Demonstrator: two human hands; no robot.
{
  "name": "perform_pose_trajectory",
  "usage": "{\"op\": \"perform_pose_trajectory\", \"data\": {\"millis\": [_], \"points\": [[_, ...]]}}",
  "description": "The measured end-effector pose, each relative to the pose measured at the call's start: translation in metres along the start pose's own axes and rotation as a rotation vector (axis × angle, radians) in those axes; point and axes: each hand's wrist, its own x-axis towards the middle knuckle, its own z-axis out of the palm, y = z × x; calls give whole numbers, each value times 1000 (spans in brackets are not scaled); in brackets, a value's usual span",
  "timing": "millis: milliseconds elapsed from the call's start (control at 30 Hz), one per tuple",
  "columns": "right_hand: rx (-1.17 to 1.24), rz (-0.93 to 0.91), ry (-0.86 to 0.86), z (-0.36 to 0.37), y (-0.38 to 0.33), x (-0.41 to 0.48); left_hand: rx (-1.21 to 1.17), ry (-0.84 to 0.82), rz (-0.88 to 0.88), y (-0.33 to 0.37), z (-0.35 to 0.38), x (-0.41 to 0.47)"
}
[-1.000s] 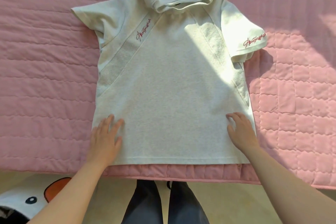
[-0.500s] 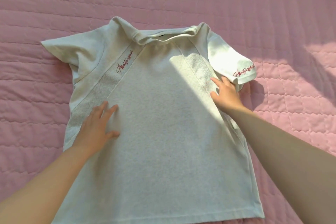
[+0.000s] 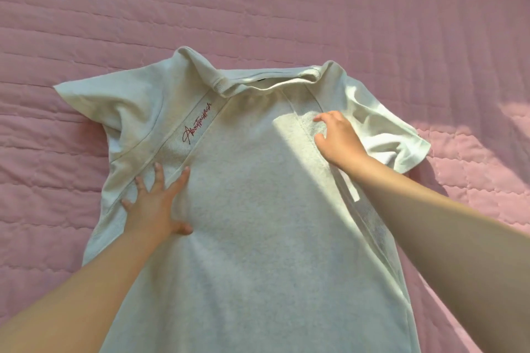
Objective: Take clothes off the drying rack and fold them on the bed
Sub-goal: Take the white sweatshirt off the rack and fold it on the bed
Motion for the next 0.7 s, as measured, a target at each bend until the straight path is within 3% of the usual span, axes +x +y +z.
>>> {"op": "perform_pose_trajectory", "data": {"millis": [67,200,367,467,567,700], "points": [[50,-106,-145,12,-27,13,9,-4,-8,0,1,2],[1,-255,-193,31,-72,41,15,-4,-12,3,3,5],[-164,-145,-252,28,-106,88,18,-12,-8,0,4,6],[-49,27,-229,26,-113,100,54,-11,-6,-1,4,7],[-78,-22,-184,38,-127,86,78,-21,-6,0,6,8],[104,-23,114,61,-161,67,89,-45,17,1,0,8]]}}
